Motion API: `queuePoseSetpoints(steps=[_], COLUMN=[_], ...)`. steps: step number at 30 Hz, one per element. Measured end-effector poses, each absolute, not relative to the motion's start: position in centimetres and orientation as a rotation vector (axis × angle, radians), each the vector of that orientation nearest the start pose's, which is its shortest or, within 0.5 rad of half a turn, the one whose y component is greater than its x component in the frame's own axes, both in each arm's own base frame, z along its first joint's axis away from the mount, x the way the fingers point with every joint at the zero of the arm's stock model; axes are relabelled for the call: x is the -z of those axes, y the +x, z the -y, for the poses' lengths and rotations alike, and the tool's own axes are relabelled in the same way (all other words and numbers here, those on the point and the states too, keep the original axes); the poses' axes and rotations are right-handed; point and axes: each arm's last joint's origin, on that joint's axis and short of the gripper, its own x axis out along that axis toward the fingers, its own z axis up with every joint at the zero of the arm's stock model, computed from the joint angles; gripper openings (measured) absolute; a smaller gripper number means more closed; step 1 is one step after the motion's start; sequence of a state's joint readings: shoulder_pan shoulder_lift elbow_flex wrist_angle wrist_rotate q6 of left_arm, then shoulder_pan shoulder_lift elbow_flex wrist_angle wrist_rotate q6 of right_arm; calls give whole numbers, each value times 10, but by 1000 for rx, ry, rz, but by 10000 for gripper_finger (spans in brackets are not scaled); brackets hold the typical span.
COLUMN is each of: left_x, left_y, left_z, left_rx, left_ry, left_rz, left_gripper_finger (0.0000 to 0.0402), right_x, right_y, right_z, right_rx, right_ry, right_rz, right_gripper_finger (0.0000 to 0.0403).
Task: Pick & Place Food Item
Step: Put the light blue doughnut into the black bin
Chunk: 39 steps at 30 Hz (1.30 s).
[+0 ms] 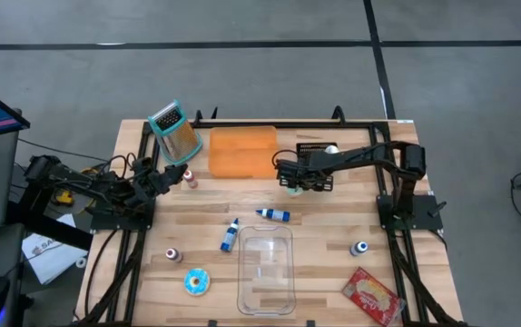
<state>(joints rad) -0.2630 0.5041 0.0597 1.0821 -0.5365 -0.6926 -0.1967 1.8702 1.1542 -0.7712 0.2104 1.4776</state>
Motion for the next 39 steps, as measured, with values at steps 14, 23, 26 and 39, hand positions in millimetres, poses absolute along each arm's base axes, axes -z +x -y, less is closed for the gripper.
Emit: queuePoseSetpoints(steps=[14, 23, 26, 39], left_x=[-235, -235, -235, -235], left_y=[110, 110, 110, 110], left_z=[14, 14, 14, 14], left_rx=[-50, -50, -50, -50], left_ry=[-917, -917, -917, -917], left_rz=[666, 666, 666, 666], left_gripper_finger=[186, 186, 186, 186], right_x=[-145, -149, -156, -233], right_y=[325, 333, 339, 346], right_z=[66, 45, 33, 32], right_rx=[1313, 1212, 1165, 1322], right_ry=[1122, 1081, 1073, 734], right_rz=[-965, -1000, -1004, -1002], right_gripper_finger=[146, 132, 136, 134])
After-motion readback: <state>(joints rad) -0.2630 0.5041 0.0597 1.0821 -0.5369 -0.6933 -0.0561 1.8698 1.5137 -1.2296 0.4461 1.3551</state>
